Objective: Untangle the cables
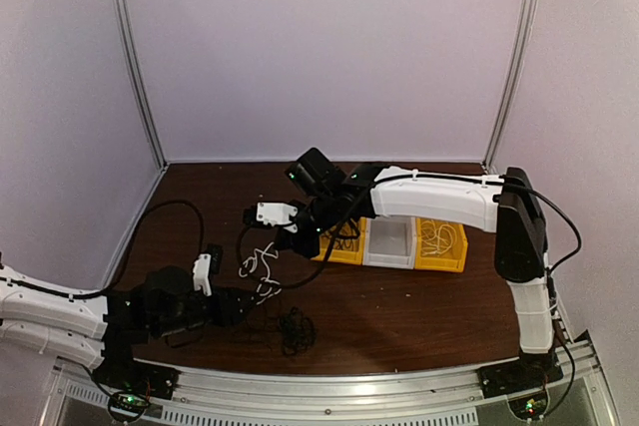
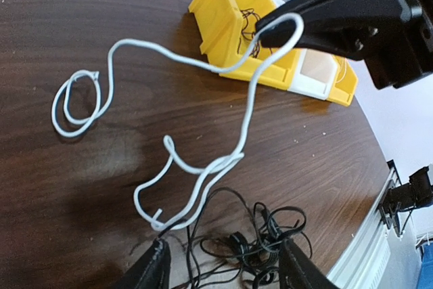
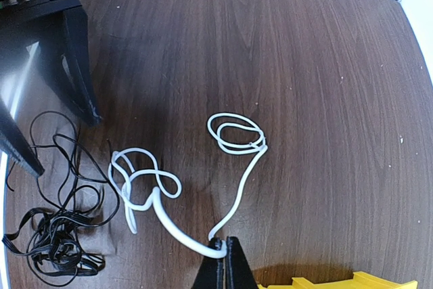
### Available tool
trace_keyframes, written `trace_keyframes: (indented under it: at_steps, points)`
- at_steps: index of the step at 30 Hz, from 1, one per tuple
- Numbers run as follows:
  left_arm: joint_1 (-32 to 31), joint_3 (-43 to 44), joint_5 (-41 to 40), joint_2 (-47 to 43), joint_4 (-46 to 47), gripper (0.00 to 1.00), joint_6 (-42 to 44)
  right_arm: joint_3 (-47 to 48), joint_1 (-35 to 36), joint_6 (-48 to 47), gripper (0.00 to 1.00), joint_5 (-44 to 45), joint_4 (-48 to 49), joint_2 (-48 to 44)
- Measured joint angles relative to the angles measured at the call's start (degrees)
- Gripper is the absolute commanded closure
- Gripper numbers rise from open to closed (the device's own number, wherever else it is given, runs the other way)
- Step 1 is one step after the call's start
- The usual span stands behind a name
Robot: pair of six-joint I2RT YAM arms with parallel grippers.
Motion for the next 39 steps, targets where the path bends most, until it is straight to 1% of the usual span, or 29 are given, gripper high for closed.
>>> trace_keyframes:
  at_steps: [3, 7, 9, 10, 12, 13, 17, 20, 25, 27, 32, 35, 36, 37, 39]
  points:
    - [0.0, -2.7, 1.5, -2.1, -0.8, 0.41, -1.1, 0.2, 0.0, 0.0, 1.0, 0.0, 0.0, 0.0]
    - [0.0, -4.3, 3.7, -1.2, -0.6, 0.53, -1.7, 1.3, 0.0, 0.2, 1.0, 0.0, -0.3, 0.0]
    - [0.0, -4.3, 3.9, 1.4, 0.1, 0.65, -2.1, 2.3, 0.0, 0.2, 1.0, 0.0, -0.4, 0.0]
    - [0.0, -4.3, 3.9, 2.5, 0.1, 0.74, -2.4, 2.7, 0.0, 0.2, 1.0, 0.1, -0.4, 0.0]
    - [0.0, -4.1, 3.8, 5.7, 0.1, 0.95, -3.1, 3.5, 0.0, 0.2, 1.0, 0.2, -0.5, 0.0]
    - [0.0, -4.0, 3.7, 7.1, 0.0, 1.0, -3.2, 3.7, 0.0, 0.2, 1.0, 0.3, -0.5, 0.0]
    - [-0.2, -3.8, 2.5, 10.9, 1.5, 1.0, -3.6, 4.3, 0.0, 0.2, 1.0, 0.7, -1.0, 0.0]
    - [-0.2, -3.6, 1.8, 13.6, 3.4, 1.0, -3.5, 6.2, -0.3, 0.1, 1.0, 1.4, -3.1, 0.0]
    - [-0.2, -3.4, 1.3, 16.7, 6.3, 1.0, -3.8, 15.5, -1.2, 0.2, 1.0, 3.3, -6.5, -1.0]
    - [-0.2, -3.4, 1.2, 17.3, 7.2, 1.0, -3.8, 19.3, -2.3, 0.5, 1.0, 4.0, -5.7, -3.7]
    - [-0.2, -3.3, 0.9, 18.3, 8.6, 1.0, -4.1, 23.6, -5.2, 1.1, 1.0, 5.6, -2.6, -14.7]
    - [-0.2, -3.0, 0.9, 18.6, 8.4, 1.0, -4.1, 24.0, -5.7, 1.1, 1.0, 6.5, -0.1, -20.0]
    - [-0.2, -2.6, 0.9, 18.6, 7.8, 0.95, -3.9, 23.5, -5.6, 1.1, 1.0, 6.6, 0.4, -21.1]
    - [-0.2, -2.2, 0.9, 18.5, 7.2, 0.84, -3.5, 22.1, -5.6, 1.1, 1.0, 6.7, 1.2, -22.3]
    - [-0.2, -1.2, 1.0, 18.0, 5.3, 0.68, -2.0, 18.3, -5.4, 1.1, 1.0, 6.9, 2.3, -23.8]
